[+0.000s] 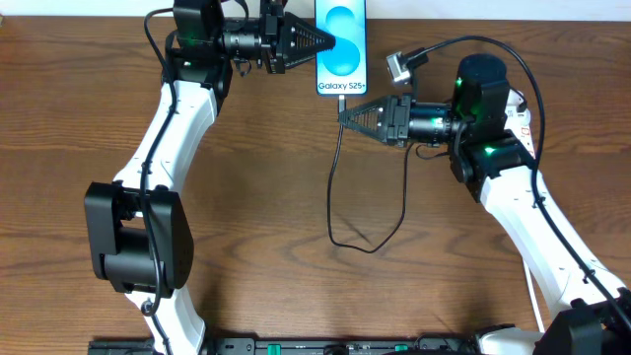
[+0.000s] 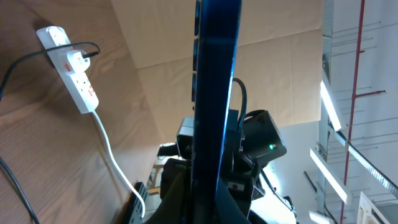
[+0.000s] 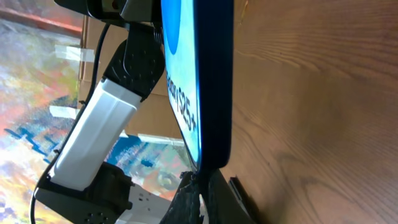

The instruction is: Plug charger to phone and switch on socket

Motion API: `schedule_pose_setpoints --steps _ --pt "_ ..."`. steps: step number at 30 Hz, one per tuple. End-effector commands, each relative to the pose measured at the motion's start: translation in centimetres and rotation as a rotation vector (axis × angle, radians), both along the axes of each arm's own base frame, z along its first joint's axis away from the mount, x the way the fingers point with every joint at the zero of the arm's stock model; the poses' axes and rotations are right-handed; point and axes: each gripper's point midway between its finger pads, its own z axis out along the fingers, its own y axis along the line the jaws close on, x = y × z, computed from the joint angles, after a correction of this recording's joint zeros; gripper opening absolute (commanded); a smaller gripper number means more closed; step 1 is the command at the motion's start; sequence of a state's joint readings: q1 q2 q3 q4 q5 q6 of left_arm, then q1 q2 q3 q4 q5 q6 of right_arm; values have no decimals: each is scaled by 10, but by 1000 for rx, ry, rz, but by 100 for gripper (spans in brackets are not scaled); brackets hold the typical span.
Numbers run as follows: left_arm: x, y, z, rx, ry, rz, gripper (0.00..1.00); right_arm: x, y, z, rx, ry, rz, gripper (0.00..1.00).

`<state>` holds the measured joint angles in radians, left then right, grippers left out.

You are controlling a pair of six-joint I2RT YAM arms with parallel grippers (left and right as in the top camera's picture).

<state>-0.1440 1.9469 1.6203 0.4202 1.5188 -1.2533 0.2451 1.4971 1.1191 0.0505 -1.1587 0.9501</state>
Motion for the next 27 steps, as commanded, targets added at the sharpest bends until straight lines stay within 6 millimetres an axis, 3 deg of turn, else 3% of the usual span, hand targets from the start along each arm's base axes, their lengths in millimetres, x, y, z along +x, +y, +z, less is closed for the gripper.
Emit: schedule_pose_setpoints --steps 1,27 --pt "-12 1 12 -4 -37 -51 7 8 -6 4 -2 2 -43 1" --pt "-12 1 12 -7 -76 -51 7 14 -6 14 21 -15 -71 1"
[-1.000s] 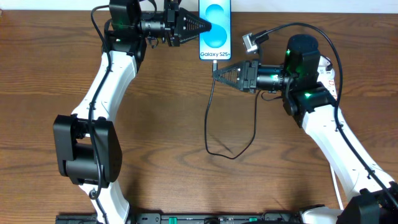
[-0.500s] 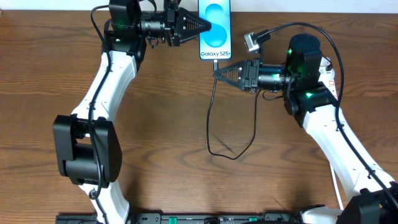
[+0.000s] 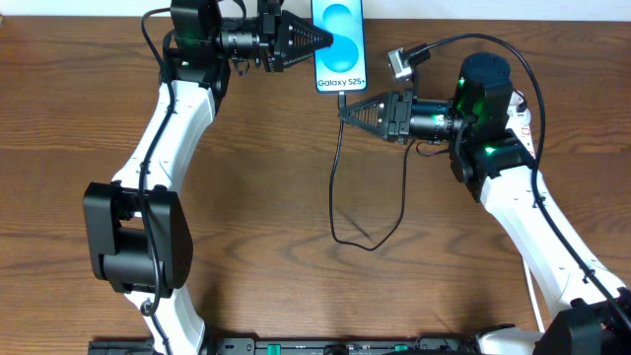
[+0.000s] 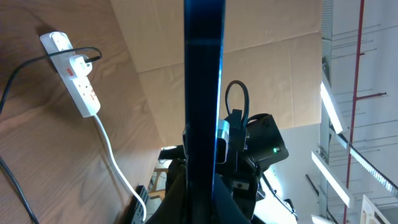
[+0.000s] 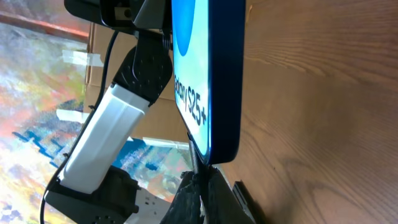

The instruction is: Plug charger to phone and switch on socket

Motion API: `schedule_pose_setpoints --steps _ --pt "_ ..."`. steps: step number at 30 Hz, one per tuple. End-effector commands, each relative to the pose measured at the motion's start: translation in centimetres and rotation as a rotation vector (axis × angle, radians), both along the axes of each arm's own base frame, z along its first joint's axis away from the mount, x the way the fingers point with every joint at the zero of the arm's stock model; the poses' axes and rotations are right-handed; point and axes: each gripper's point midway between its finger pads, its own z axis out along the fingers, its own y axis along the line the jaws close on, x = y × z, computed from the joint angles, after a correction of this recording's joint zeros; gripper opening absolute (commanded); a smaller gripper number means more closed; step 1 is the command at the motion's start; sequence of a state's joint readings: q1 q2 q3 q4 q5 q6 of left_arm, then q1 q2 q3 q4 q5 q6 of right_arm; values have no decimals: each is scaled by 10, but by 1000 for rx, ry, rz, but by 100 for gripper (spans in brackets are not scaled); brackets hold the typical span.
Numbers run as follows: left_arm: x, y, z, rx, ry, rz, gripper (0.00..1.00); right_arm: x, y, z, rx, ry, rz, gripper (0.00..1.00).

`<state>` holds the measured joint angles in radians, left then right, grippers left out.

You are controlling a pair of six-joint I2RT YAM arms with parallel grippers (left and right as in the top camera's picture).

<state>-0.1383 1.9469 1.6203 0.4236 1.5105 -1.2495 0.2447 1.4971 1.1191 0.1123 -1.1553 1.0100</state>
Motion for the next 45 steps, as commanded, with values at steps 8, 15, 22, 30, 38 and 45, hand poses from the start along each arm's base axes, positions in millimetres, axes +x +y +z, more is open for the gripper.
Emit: schedule_pose_setpoints --steps 8,15,22,30,38,45 --pt "-15 -1 12 -6 -81 -66 7 9 -6 6 1 -12 -46 1" --pt "-15 -1 12 -6 -83 -66 8 9 -6 6 1 -14 -49 1" --pt "-15 -1 12 -6 -82 -65 7 11 -7 6 -4 -25 -59 10" --pt "-7 6 12 -5 -83 -26 7 9 -6 1 -16 -16 -50 61" --pt "15 23 -10 12 -53 58 7 12 -11 -24 -96 30 -99 81" --pt "28 18 -70 72 95 93 7 21 -45 -98 -398 195 -316 85"
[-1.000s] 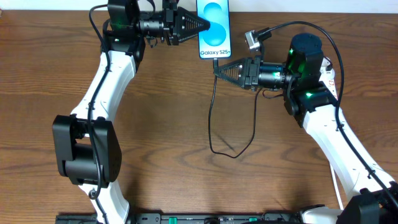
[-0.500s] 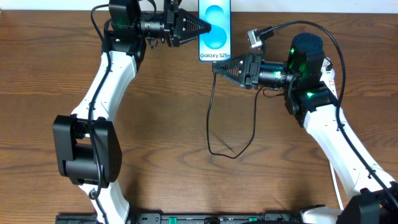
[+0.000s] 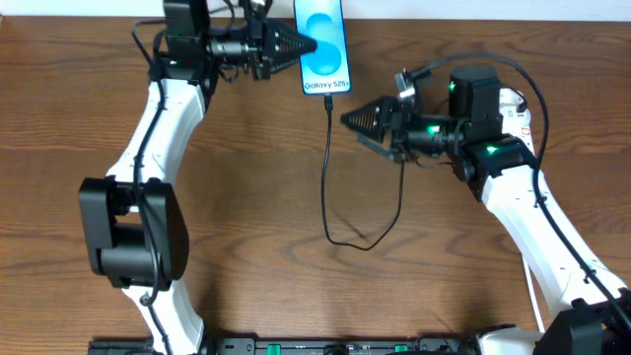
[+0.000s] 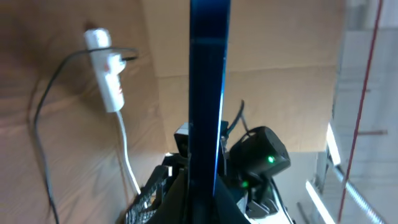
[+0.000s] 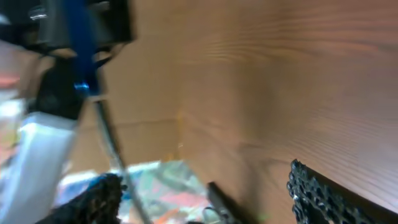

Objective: Plug charger to phone and switch on socket
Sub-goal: 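Open the right gripper and lower the phone with the left gripper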

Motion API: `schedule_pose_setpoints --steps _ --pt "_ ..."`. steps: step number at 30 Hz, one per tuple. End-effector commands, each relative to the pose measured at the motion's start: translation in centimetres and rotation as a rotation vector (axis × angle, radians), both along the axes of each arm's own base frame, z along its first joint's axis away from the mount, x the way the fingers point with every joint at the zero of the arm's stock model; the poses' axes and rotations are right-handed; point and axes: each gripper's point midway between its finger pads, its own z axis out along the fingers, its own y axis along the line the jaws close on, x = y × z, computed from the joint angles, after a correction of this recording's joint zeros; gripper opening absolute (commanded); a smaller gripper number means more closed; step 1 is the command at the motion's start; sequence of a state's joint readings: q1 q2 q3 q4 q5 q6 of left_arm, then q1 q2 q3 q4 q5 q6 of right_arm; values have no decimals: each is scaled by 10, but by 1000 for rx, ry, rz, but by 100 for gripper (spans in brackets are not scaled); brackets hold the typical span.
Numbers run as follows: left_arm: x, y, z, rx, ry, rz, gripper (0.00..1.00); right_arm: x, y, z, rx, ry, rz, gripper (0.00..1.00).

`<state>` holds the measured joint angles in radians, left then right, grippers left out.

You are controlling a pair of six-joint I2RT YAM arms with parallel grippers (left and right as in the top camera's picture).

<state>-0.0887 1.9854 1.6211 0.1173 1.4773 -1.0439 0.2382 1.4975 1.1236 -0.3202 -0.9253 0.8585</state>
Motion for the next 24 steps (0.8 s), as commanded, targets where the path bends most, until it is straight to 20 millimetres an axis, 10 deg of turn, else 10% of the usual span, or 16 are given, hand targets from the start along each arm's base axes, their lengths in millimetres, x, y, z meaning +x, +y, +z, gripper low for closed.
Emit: schedule_pose_setpoints --steps 1,17,24 --pt "11 -6 -34 43 -17 23 7 15 -30 -34 -233 -25 -137 85" --pt "-14 -44 -164 511 -41 34 7 -4 -69 -72 -423 67 -140 92" --pt "-26 -44 -185 563 -66 -29 7 -8 -70 -60 -317 55 -80 92"
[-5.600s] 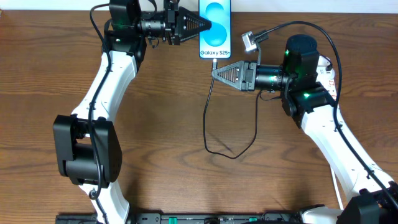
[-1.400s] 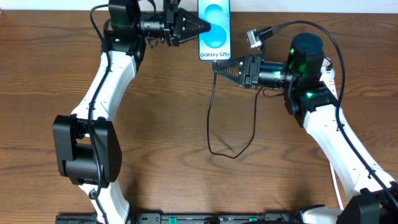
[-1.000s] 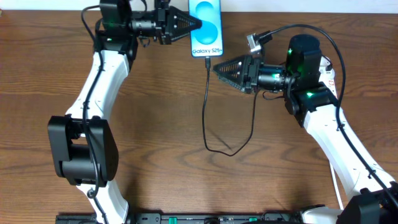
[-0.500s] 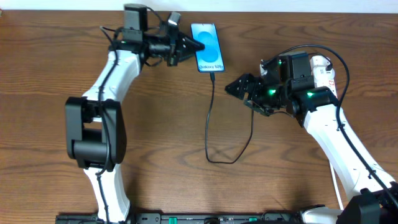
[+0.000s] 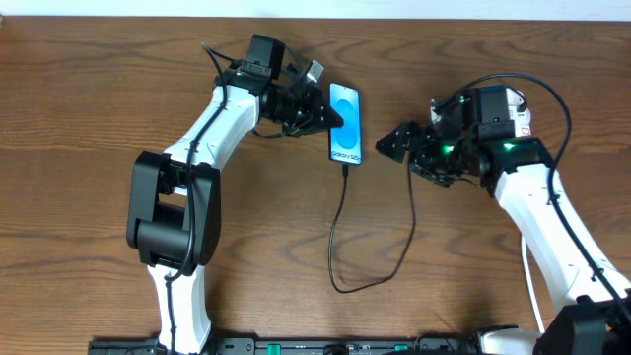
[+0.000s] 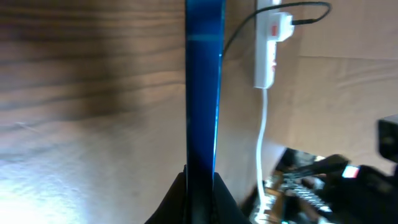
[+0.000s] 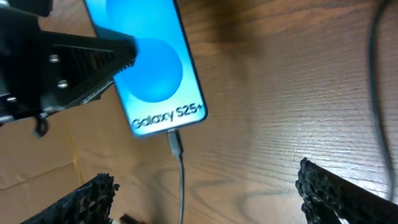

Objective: Plug charger to phone and switch on socket
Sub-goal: 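Open the right gripper and lower the phone with the left gripper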

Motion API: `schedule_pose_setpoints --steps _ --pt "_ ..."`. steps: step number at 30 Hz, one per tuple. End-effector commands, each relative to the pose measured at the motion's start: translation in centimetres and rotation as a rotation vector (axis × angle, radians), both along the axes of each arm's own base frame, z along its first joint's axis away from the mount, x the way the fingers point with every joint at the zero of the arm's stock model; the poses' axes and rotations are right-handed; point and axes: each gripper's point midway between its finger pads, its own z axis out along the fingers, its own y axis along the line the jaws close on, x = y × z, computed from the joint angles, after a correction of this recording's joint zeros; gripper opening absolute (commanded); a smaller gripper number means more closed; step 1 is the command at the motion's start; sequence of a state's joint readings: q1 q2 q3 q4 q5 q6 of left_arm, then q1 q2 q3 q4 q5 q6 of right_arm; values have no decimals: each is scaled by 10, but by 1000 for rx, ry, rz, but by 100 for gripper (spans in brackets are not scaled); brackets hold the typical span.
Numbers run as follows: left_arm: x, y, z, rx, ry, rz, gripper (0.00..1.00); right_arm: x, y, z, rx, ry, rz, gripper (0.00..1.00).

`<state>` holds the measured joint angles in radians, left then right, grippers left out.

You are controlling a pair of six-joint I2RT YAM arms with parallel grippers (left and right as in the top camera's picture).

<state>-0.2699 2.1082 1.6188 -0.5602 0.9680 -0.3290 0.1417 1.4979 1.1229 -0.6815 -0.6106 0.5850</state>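
Observation:
The phone shows a lit blue screen reading Galaxy S25+ and sits mid-table, with my left gripper shut on its left edge. The left wrist view sees the phone edge-on between the shut fingers of the left gripper. The black charger cable is plugged into the phone's bottom end and loops across the table. My right gripper stands open to the right of the phone, holding nothing. The white power strip carries the charger's plug; whether its switch is on cannot be told.
In the overhead view the power strip lies at the far right, mostly hidden under the right arm. The cable's loop reaches toward the table's front. Brown wooden table all around.
The left gripper has brought the phone from the table's far edge toward the middle, cable still plugged in. The open right gripper now stands farther right and lower.
At first my left gripper held the phone at the far edge while the right gripper was shut on the charger plug at the phone's bottom. Later the right gripper was open and apart, the cable hanging from the phone. Now the phone is mid-table.

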Motion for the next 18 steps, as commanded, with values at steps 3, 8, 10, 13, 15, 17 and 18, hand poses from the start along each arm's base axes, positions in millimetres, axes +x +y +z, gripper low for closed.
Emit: schedule_pose_setpoints --steps 3,8,10,13,15,17,18 --pt "3 2 -23 24 -36 -50 7 -5 8 17 105 -36 85 91" --pt "-12 -11 -46 -35 69 -95 7 -5 5 14 78 -45 89 91" --pt "-15 -13 -53 -38 88 -102 7 -4 5 14 72 -45 85 90" --pt "-15 -14 -58 -35 97 -104 7 -3 3 12 58 -46 77 90" --pt "-15 -14 -59 -35 90 -108 7 -3 2 12 54 -47 76 91" --pt "-15 -14 -59 -35 82 -113 7 -2 1 11 45 -47 70 91" --pt "-15 -13 -60 -27 82 -111 7 -2 0 10 39 -48 68 91"
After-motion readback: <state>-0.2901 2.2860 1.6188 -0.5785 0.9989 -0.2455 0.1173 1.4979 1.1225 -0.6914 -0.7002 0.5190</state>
